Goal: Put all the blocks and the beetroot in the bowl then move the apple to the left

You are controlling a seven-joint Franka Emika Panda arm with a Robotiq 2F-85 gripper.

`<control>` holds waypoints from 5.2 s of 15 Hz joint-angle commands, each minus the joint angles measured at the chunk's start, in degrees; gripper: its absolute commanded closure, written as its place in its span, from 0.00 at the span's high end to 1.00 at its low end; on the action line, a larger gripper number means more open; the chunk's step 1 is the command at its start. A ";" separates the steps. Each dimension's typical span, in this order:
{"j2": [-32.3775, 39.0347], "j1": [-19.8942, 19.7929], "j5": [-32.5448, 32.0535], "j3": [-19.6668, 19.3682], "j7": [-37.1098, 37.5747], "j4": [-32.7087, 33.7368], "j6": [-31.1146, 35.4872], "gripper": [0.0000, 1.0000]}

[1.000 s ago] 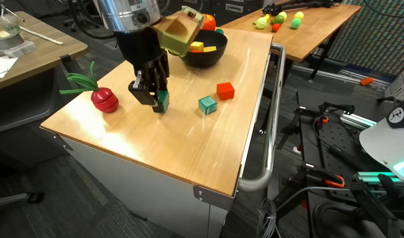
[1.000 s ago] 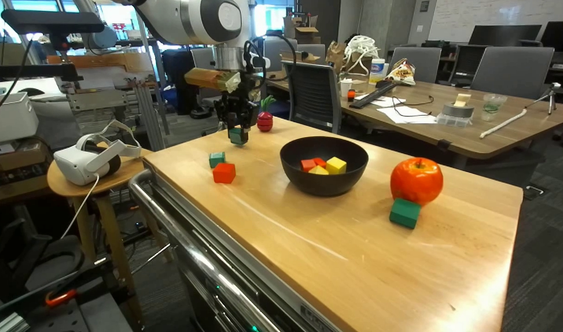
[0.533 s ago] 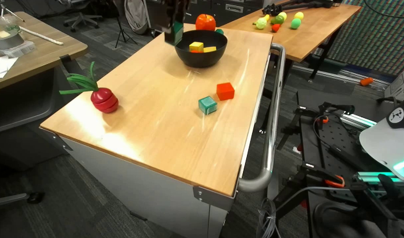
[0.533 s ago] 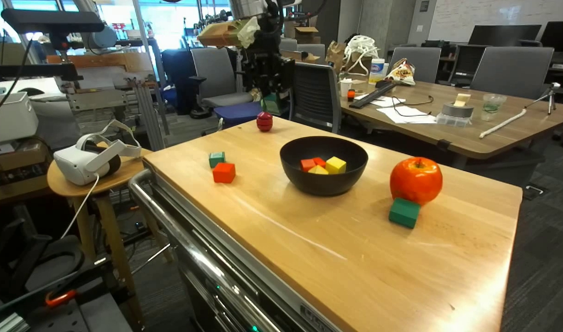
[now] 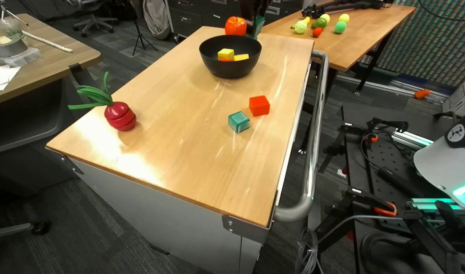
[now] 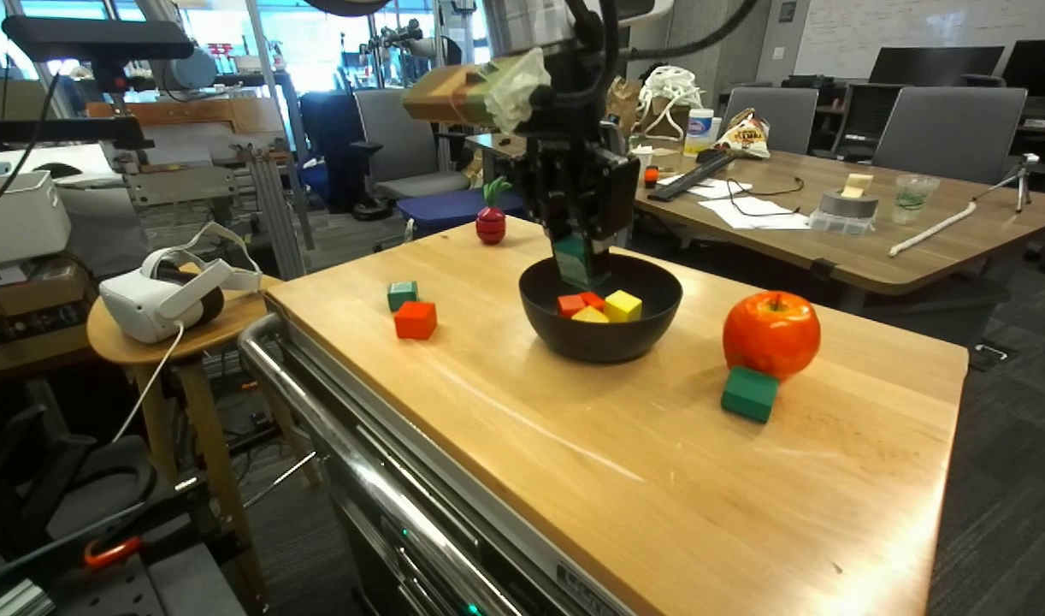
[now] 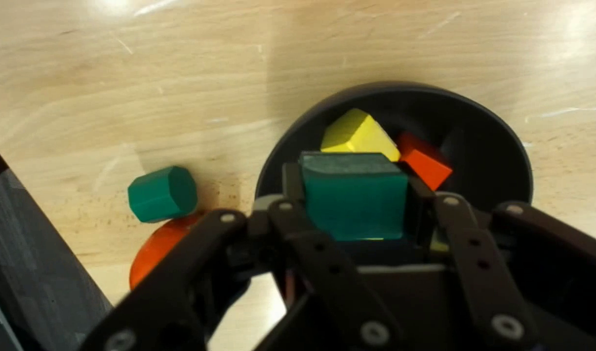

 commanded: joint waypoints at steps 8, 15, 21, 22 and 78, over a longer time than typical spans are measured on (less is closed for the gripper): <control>-14.60 1.06 7.68 1.43 -13.81 -1.11 -0.38 1.00; -11.57 9.48 14.40 7.37 -16.30 7.63 -6.44 1.00; -10.21 9.22 14.89 7.39 -16.08 8.15 -6.86 1.00; -8.59 9.37 14.98 7.44 -16.51 9.91 -7.10 1.00; 20.05 5.29 3.63 0.50 1.12 39.45 -40.89 0.05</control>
